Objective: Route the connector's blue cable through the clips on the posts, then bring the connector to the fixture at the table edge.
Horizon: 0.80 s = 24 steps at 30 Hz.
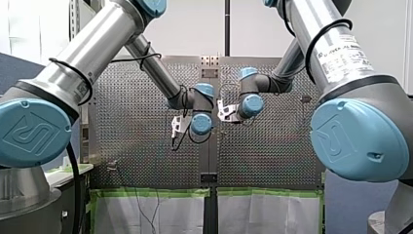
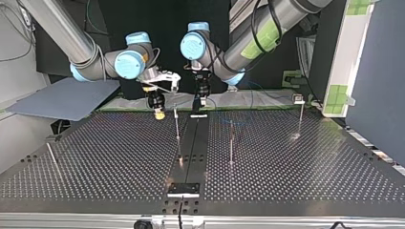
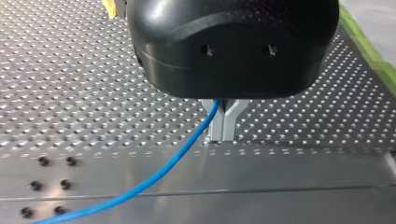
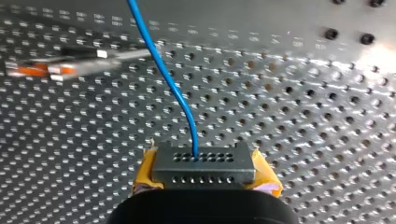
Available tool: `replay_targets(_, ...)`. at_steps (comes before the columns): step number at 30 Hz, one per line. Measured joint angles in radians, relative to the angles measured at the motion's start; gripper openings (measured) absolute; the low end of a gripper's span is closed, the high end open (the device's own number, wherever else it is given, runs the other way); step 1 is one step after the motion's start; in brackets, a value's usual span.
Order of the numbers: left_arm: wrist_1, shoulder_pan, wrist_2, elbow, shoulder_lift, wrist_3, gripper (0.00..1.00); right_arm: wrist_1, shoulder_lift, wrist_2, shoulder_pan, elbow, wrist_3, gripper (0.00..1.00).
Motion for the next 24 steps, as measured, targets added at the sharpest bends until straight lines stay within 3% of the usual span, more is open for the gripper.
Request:
replay_targets(14,0.045,0.002,0.019,0.0,-0.092,-0.031,0.01,-0.051,-0.003,0.038,0.025,0.119,0.002,0.0)
replay_targets(19,0.046,0.002,0.019,0.0,-0.096,-0.036,0.01,-0.068,-0.003,0.049,0.022,0.164,0.001,0.0)
replay_targets(24,0.048,0.005,0.02,0.0,-0.096,-0.038,0.01,-0.097,-0.002,0.075,-0.002,0.204,-0.004,0.0)
